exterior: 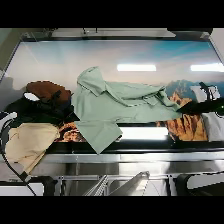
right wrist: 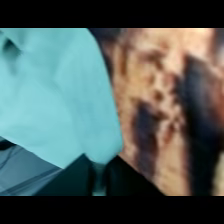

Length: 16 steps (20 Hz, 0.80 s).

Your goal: Fold the shirts.

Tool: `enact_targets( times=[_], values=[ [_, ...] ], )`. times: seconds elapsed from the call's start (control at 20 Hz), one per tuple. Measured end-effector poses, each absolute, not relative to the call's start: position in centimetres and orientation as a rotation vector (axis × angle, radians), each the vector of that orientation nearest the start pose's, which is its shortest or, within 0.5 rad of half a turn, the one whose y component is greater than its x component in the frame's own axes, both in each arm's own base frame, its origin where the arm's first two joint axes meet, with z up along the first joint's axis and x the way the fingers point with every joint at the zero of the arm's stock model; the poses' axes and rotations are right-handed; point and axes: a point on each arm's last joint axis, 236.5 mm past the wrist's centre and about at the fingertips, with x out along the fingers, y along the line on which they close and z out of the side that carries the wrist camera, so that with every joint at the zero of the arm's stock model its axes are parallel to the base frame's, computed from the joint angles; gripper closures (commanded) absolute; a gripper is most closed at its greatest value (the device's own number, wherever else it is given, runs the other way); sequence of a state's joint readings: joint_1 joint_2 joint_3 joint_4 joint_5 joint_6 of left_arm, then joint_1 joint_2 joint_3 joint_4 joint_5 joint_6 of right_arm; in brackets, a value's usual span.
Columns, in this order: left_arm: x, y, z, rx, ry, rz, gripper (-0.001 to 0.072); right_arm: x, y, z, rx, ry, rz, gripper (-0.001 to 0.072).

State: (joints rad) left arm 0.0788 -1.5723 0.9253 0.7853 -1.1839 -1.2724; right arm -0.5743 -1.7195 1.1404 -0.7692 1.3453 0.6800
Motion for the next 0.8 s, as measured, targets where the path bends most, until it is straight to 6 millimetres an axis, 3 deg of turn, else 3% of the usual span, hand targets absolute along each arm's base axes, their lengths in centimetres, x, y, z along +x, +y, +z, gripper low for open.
enact_targets(
  times=[0.25, 0.3, 0.4, 0.5, 0.6, 0.7, 0.8],
  values=[
    [32.2, -13.3, -9.1, -0.699, 1.586, -0.464, 0.0684, 38.4, -2.9, -5.8, 0.672, 1.176, 0.646, 0.0688],
    [32.7, -13.6, -8.1, -0.708, 1.551, -0.489, 0.0685, 38.7, -2.6, -4.7, 0.695, 1.150, 0.663, 0.0688],
    [34.1, -14.5, -4.2, -0.750, 1.429, -0.584, 0.0685, 39.6, -1.8, -1.4, 0.729, 1.071, 0.708, 0.0688],
    [36.1, -15.5, 3.0, -0.792, 1.230, -0.738, 0.0686, 40.7, -1.0, 4.5, 0.756, 0.916, 0.777, 0.0688],
    [37.5, -15.9, 13.4, -0.792, 0.956, -0.910, 0.0686, 41.4, -0.6, 13.3, 0.754, 0.680, 0.846, 0.0688],
    [36.7, -15.5, 25.1, -0.708, 0.652, -1.040, 0.0684, 40.5, -0.7, 23.7, 0.678, 0.400, 0.885, 0.0688],
    [33.2, -14.9, 36.5, -0.549, 0.350, -1.104, 0.0683, 37.6, -0.8, 34.0, 0.550, 0.129, 0.854, 0.0688]
  ],
)
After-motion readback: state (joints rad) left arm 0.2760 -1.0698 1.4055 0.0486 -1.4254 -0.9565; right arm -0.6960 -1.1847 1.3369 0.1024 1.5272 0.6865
